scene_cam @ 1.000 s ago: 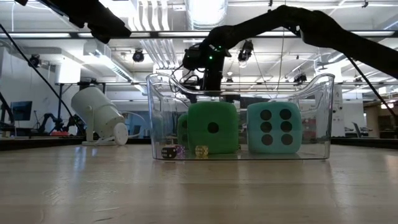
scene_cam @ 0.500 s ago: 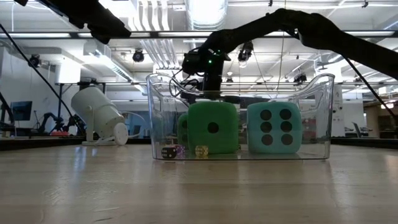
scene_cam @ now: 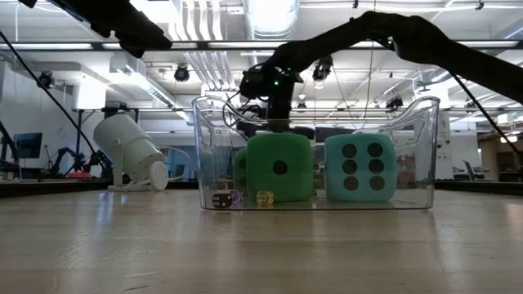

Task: Pick & Place Dice
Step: Put the large orange die into the transparent bin

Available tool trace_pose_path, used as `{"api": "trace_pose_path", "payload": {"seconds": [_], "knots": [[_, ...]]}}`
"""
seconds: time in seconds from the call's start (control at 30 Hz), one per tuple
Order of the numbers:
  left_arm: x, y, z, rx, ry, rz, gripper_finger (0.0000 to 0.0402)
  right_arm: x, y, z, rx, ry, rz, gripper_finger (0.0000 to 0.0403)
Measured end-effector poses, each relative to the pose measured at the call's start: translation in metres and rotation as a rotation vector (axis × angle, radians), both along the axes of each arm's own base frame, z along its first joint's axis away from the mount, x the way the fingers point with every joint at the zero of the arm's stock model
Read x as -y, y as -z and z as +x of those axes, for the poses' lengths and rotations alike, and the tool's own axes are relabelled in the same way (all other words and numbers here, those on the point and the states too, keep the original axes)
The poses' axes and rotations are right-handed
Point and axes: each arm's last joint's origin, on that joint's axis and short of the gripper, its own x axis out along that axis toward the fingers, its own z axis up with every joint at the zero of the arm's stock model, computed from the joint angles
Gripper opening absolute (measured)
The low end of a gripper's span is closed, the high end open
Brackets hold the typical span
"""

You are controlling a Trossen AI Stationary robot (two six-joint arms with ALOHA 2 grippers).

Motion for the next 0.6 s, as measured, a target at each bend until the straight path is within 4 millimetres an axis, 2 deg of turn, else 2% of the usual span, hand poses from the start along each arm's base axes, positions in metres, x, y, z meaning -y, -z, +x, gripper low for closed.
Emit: {"api": "trace_pose_path", "payload": {"seconds": [0.6], "knots": [[0.0,0.0,0.0,0.0,-0.008,-0.015,0.0171,0.0013,0.003,0.0044,0.035,0.002,-0.025,0.04]]}}
